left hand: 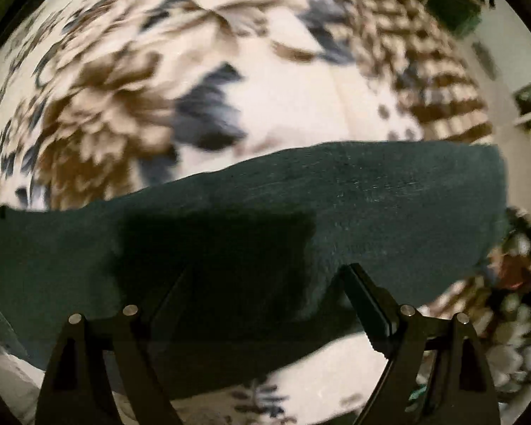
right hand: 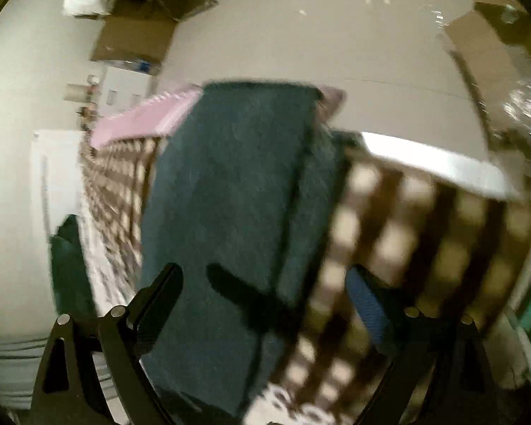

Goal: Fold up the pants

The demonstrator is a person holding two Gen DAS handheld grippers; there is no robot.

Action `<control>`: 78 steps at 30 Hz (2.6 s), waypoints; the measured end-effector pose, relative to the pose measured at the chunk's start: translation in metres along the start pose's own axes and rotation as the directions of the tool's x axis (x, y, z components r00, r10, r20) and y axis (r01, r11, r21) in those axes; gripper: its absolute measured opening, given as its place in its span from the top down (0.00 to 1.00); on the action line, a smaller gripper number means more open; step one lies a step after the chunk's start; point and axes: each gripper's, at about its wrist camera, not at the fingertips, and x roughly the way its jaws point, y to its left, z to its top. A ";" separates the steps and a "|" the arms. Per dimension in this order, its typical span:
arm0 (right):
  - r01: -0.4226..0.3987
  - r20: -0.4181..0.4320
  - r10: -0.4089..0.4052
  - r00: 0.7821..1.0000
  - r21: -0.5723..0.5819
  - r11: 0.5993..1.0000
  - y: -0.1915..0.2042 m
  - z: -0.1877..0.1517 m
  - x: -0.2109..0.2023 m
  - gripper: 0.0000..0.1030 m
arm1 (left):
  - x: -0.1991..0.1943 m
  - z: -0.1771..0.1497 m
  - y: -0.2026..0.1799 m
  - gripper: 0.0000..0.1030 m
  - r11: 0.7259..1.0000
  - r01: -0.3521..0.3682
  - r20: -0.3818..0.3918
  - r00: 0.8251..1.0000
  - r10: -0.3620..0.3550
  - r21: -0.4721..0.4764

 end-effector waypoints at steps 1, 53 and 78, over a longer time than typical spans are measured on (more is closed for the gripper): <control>-0.007 -0.007 0.007 1.000 0.000 1.000 0.001 0.005 0.000 0.07 | 0.007 0.004 -0.002 0.14 1.000 -0.021 -0.010 1.000 0.021 0.003; -0.321 -0.102 0.328 0.939 0.077 0.944 -0.027 0.007 0.009 0.43 | 0.013 0.010 -0.036 0.09 0.999 -0.004 -0.085 0.996 0.001 -0.044; -0.120 0.026 0.127 0.992 -0.189 0.975 0.029 0.007 -0.017 0.91 | 0.029 0.002 -0.063 0.00 0.999 -0.022 -0.078 0.997 0.020 -0.028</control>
